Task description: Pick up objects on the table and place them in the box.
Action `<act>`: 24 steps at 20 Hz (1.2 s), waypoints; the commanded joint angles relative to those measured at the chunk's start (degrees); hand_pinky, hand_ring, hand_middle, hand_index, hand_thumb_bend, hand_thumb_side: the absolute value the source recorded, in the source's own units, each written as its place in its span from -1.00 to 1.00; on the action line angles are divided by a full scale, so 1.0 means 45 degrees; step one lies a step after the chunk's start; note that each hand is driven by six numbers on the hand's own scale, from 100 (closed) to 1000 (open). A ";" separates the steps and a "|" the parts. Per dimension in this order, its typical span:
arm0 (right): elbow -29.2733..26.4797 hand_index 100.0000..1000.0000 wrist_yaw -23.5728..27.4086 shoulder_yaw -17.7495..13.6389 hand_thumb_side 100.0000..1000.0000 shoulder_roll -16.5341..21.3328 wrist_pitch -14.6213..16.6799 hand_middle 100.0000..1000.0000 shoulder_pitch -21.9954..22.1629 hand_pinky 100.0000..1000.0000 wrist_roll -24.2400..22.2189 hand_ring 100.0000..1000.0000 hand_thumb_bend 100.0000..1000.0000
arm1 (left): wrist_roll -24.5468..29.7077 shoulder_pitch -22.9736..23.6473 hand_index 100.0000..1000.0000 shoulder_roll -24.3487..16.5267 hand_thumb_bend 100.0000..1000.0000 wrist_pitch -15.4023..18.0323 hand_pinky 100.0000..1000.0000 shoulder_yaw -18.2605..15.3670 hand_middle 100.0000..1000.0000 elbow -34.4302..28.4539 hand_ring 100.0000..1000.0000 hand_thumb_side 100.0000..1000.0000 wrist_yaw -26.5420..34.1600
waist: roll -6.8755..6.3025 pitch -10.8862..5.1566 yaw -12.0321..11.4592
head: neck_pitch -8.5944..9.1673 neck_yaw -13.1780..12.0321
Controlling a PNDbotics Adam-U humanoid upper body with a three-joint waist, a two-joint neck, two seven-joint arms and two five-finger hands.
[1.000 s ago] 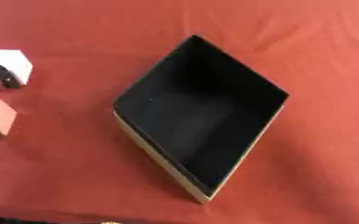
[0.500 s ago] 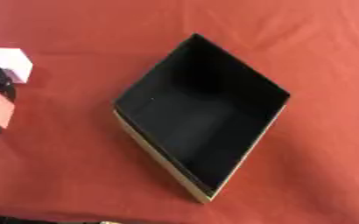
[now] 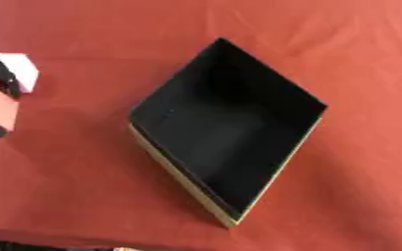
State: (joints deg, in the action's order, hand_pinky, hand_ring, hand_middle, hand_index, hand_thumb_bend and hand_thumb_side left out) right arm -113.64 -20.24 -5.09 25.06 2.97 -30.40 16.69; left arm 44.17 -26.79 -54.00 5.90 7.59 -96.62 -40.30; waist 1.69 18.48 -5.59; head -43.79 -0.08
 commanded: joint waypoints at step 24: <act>-0.0210 0.56 0.0130 0.0027 0.26 0.0191 0.0093 -0.01 0.0052 0.58 -0.0122 0.23 -1.00 | 0.1045 -0.6481 0.36 0.4743 -0.80 0.0041 -0.70 0.3171 -0.04 -0.2635 -0.18 -1.00 0.2048 | -0.0238 -0.0589 -0.0030 | -0.0073 0.0192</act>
State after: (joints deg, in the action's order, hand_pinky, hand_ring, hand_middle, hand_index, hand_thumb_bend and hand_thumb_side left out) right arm -113.64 -20.02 -4.89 25.00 3.18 -29.70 16.26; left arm 48.53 -54.68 -33.62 6.03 21.70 -108.62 -31.01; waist 0.78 17.18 -5.74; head -43.82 0.67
